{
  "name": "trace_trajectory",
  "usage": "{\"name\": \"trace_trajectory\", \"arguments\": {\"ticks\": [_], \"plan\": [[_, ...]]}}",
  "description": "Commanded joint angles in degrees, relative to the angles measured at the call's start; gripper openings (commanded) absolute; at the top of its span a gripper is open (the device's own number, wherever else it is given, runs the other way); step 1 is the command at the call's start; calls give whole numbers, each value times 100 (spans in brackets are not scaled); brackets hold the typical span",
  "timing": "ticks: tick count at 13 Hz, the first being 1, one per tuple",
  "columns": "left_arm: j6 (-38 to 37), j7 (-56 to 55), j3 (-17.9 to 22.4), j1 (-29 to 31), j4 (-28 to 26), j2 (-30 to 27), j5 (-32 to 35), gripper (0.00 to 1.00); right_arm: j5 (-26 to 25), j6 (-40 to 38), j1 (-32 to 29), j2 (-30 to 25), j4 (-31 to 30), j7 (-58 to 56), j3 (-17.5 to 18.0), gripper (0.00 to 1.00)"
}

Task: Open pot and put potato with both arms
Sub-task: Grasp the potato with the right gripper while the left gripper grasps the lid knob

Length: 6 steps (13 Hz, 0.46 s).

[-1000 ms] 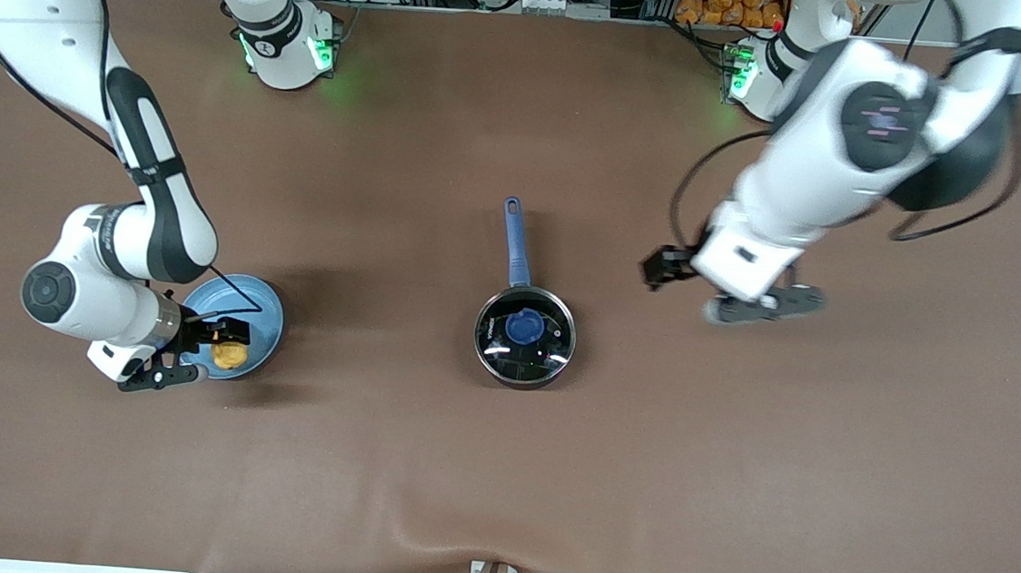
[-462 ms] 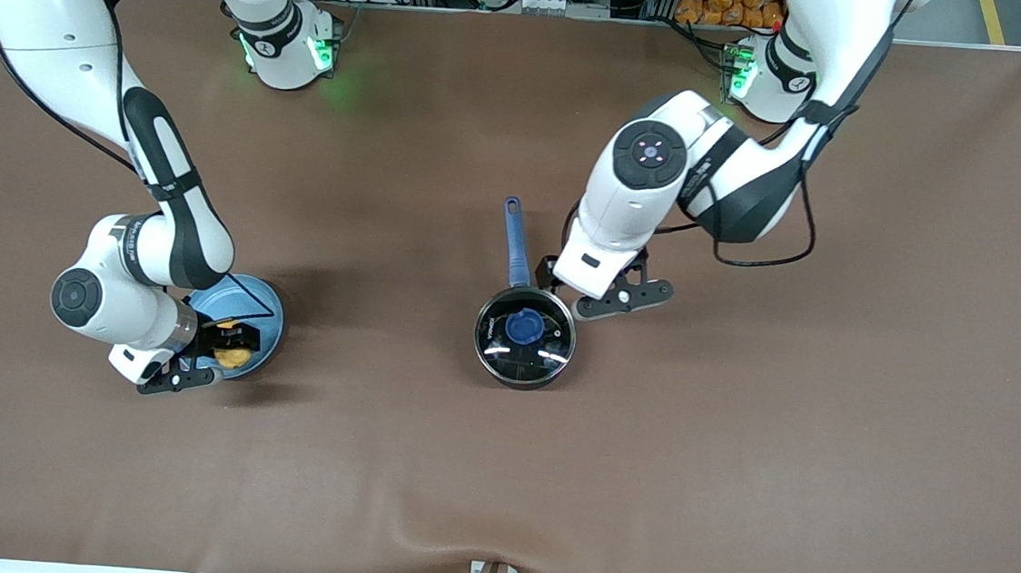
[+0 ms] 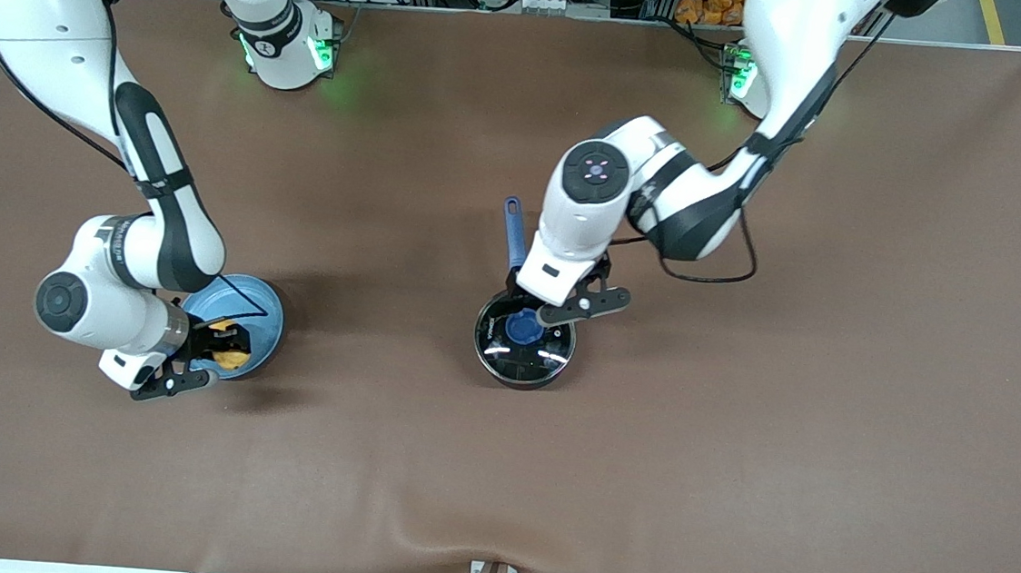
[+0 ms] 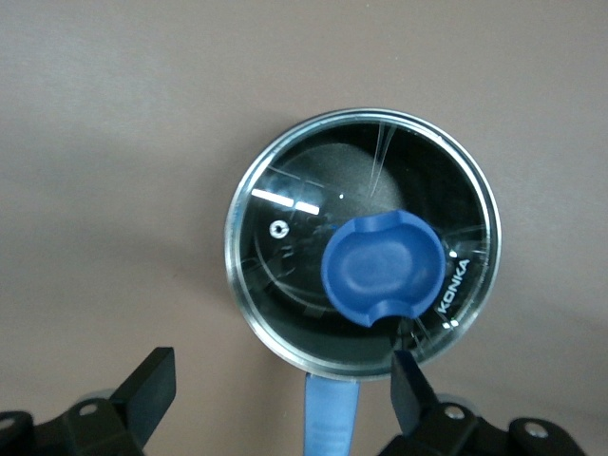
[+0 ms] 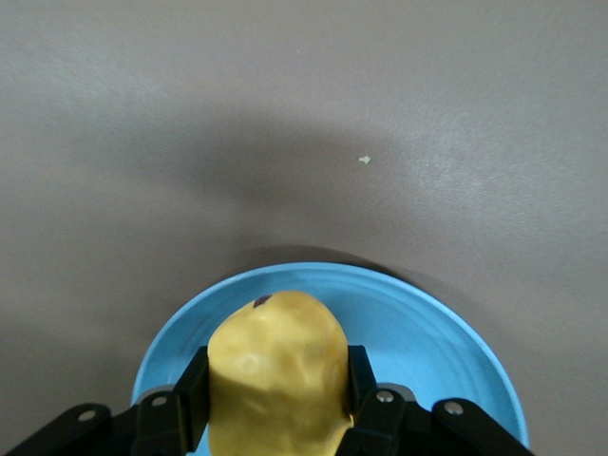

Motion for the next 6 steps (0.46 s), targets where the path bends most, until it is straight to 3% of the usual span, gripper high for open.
{"name": "trace_trajectory", "arguments": {"ticks": [1, 6], "plan": [[450, -311, 116, -189, 249, 342, 328, 100, 107, -703, 14, -130, 320, 105, 59, 0], [776, -531, 985, -987, 477, 589, 372, 100, 108, -1153, 435, -420, 418, 1081, 85, 0]]}}
